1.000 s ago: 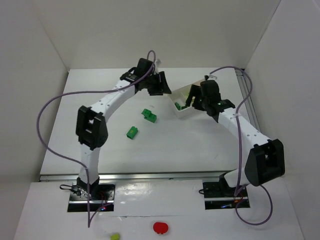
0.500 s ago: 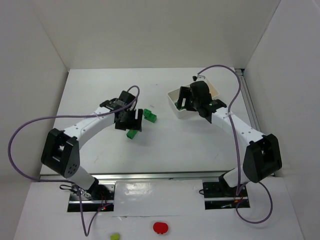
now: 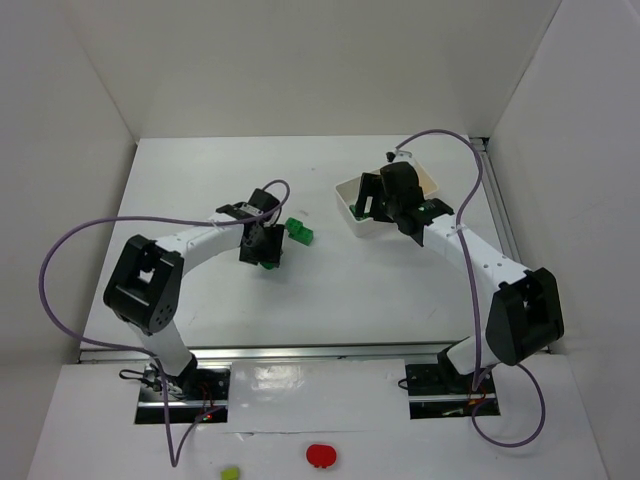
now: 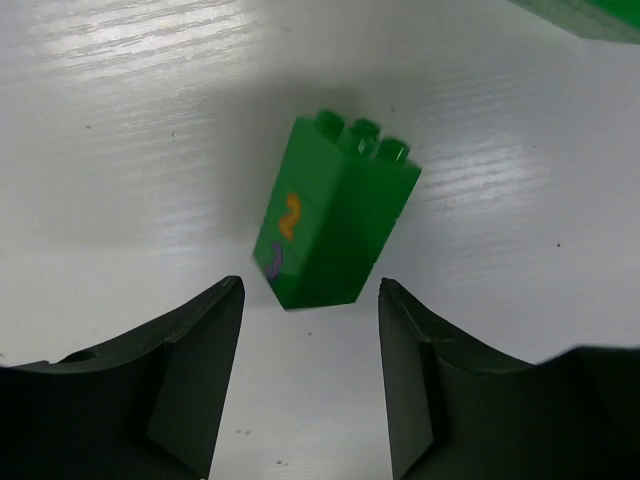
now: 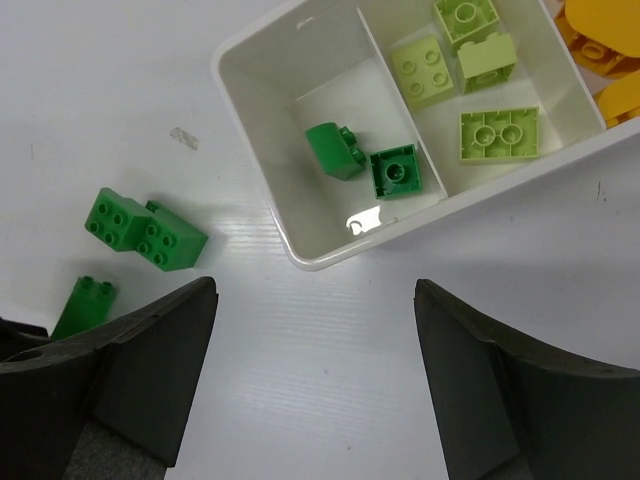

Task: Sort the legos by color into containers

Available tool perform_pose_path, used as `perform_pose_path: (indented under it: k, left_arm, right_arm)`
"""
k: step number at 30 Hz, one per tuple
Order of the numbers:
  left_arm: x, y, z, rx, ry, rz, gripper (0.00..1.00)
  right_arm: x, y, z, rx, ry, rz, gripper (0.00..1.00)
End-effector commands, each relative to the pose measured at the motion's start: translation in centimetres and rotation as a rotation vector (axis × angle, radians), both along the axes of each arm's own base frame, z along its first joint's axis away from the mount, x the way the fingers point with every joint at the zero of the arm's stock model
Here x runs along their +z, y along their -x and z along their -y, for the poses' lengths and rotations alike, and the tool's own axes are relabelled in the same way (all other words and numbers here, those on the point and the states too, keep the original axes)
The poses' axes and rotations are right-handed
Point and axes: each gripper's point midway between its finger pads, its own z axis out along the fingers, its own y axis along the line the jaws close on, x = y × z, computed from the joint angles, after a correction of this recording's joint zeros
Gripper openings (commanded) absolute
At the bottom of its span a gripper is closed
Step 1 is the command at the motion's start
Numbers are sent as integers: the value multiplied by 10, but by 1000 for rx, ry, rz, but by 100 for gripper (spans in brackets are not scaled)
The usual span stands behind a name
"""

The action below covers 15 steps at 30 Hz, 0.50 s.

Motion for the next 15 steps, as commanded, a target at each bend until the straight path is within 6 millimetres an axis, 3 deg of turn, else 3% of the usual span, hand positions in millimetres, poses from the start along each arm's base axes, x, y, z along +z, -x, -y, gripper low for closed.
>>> perform_pose_path:
  k: [1,5,6,7,9,15]
  left_arm:
    - [-12,-7,3,-16,-10,-13,66]
    - [-17,-5,-3,-17,-44,-26,64]
    - [-14,-10,-3,-12,-49,-12,69]
    - [-14,-9,-6,-8,-65,-14,81]
    - [-12,-11,-5,-7,-61,-6,86]
    - [-7,-22,4,65,-47,45,77]
  right_arm:
    - [31,-9,5,-22,-8,77,87]
    - [31,-10,8,-31,-8,77,87]
    - [31,-10,8,-31,-8,77,87]
    - [31,-10,8,-31,-8,77,87]
    - [31,-10,8,-31,-8,77,87]
    - [31,-8,8,-23,-13,75,87]
